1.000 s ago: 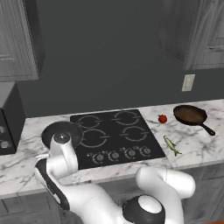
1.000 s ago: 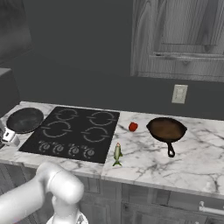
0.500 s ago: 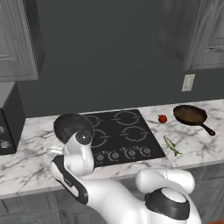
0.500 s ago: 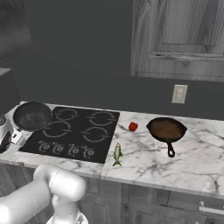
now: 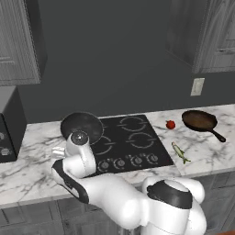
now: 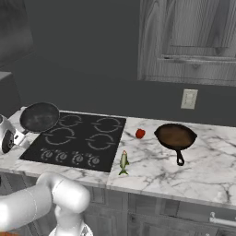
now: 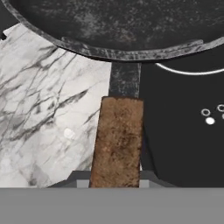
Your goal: Place both pans onto different burners. Then place the bell pepper and the fish on different pans.
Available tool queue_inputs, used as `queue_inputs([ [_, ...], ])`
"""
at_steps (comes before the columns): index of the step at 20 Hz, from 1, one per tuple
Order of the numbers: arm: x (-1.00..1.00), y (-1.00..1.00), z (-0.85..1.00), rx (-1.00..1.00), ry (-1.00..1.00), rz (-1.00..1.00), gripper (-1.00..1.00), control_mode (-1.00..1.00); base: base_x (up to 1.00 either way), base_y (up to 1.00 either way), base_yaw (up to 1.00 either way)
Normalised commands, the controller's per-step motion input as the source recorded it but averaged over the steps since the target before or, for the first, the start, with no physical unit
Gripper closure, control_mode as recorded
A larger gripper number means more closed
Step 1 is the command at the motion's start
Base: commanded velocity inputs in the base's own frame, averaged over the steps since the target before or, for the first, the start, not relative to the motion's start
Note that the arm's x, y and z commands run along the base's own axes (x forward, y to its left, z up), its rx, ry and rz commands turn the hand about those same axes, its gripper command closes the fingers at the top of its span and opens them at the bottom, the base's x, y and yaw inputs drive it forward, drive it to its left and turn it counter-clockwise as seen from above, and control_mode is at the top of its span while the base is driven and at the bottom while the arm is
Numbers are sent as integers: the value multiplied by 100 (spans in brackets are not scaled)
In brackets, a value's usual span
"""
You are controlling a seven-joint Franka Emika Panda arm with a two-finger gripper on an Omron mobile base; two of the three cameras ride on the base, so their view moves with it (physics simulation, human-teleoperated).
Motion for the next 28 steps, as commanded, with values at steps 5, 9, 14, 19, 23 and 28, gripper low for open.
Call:
queue_inputs([
  [5, 13, 0, 0, -9, 11, -6, 100, -100, 0, 0, 0],
  [9, 0, -1, 0, 0, 15, -1, 100, -100, 0, 0, 0],
  [14, -3, -16, -1, 1, 11, 0, 100, -100, 0, 0, 0],
  [19, -14, -26, -19, 0, 11, 0, 100, -100, 0, 0, 0],
  [23, -33, -26, -39, 0, 11, 0, 100, -100, 0, 0, 0],
  [28, -40, -30, -37, 0, 8, 0, 100, -100, 0, 0, 0],
])
